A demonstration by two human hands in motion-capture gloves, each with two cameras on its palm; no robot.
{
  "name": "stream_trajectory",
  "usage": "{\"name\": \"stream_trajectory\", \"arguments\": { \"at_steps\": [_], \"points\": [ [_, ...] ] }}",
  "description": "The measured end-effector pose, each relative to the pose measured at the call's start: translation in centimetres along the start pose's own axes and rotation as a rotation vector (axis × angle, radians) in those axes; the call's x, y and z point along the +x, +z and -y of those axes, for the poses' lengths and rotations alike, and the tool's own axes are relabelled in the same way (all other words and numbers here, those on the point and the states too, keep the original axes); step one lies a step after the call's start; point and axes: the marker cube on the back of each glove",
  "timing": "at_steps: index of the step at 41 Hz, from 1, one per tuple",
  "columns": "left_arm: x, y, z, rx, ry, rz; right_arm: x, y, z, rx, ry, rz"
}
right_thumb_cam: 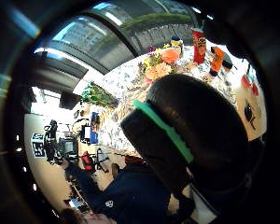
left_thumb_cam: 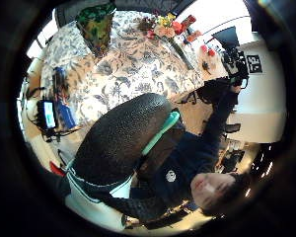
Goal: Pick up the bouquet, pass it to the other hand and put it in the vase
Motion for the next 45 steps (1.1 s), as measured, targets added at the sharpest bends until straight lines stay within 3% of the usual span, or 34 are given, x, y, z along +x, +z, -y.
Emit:
{"name": "stream_trajectory", "arguments": {
  "at_steps": [13,24,33,45],
  "points": [
    [-0.2,2.1,1.3,-0.035,-0.018,-0.016,-0.1,2.7,1.4,-0.028,-0.008,0.053],
    [2.1,3.2,2.7,-0.049,0.052,-0.062,-0.2,2.1,1.3,-0.097,-0.035,0.044],
    [4.0,3.8,4.1,-0.001,0.089,-0.059,2.8,1.0,2.1,-0.148,0.07,0.082],
    [5.1,3.7,3.1,0.015,0.12,-0.089,6.3,5.9,7.7,-0.285,0.301,0.167]
  ]
}}
